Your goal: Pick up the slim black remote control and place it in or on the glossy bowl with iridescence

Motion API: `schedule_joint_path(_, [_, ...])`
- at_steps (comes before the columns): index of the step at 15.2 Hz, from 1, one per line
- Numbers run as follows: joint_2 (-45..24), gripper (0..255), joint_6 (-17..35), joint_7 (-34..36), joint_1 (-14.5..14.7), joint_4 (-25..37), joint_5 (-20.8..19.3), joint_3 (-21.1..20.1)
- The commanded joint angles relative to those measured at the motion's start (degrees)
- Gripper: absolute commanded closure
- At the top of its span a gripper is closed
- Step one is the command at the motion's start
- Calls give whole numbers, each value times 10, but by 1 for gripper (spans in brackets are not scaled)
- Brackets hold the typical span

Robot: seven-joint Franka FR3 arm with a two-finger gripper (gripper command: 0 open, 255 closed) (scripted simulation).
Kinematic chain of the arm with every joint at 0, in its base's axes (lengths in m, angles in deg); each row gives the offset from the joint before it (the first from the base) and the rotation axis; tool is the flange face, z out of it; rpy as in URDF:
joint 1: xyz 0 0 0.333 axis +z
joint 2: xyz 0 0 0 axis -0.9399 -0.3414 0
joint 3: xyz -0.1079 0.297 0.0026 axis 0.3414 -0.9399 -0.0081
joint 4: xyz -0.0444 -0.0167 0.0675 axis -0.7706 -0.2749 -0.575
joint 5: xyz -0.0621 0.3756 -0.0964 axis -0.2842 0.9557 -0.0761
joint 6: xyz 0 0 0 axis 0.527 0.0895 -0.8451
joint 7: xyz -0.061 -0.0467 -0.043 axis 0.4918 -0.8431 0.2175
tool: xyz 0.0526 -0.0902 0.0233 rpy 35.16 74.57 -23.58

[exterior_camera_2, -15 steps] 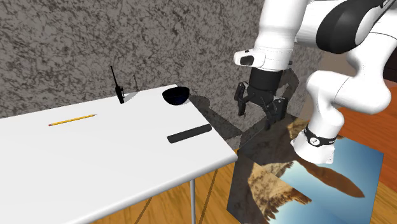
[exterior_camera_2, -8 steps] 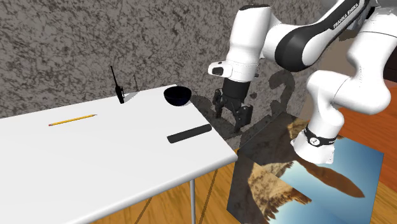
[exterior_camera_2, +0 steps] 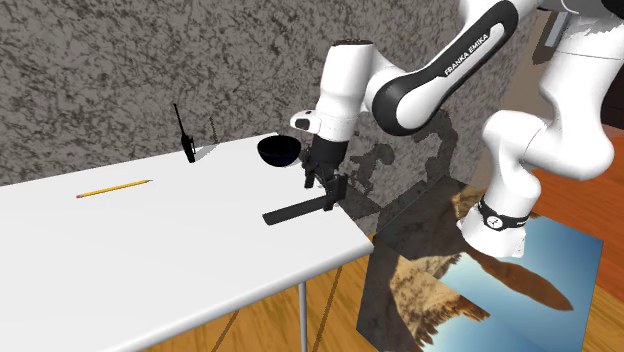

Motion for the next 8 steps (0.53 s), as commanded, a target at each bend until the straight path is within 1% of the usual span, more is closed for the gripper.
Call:
schedule_joint_path(1, [-36,0,23,-26,-5,17,25,14])
schedule_joint_path(4, [-94,0,49,-71,-18,51,74,26])
schedule_joint_path(8, [-127,0,70,-94,-24,59,105,21])
